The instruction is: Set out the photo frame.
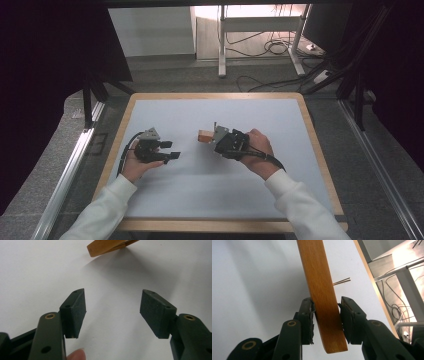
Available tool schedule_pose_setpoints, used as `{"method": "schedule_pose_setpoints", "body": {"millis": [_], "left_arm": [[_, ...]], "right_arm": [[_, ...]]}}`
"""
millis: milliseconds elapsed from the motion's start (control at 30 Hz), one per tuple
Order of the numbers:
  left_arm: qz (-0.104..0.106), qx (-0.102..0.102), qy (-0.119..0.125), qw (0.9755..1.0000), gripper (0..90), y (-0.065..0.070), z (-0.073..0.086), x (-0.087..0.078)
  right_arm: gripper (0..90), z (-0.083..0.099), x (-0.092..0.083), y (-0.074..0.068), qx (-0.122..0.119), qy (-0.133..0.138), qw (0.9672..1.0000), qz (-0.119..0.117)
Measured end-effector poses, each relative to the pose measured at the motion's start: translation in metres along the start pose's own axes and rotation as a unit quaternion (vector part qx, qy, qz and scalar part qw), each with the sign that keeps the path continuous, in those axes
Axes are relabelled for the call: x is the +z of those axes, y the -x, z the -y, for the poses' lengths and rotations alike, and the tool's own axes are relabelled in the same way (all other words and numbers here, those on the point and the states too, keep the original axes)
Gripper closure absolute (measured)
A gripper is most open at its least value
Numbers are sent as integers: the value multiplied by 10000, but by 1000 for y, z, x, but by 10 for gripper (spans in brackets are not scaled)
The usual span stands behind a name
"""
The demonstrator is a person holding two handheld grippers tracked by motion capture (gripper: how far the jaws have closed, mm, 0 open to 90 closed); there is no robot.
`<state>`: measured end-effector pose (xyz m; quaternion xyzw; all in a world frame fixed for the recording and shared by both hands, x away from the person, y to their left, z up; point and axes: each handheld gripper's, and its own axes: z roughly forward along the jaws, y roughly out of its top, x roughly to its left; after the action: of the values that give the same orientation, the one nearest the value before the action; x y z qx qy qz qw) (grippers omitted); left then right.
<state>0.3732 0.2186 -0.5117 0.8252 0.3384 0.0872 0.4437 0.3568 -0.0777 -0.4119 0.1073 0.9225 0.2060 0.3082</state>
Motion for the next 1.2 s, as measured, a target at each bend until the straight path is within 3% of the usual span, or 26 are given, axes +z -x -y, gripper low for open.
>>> {"method": "schedule_pose_setpoints", "body": {"millis": [1200], "left_arm": [[-1, -145, 18, 9999, 374, -5, 5, 1]], "right_arm": [[659, -18, 6, 35, 233, -272, 9993, -48]]}}
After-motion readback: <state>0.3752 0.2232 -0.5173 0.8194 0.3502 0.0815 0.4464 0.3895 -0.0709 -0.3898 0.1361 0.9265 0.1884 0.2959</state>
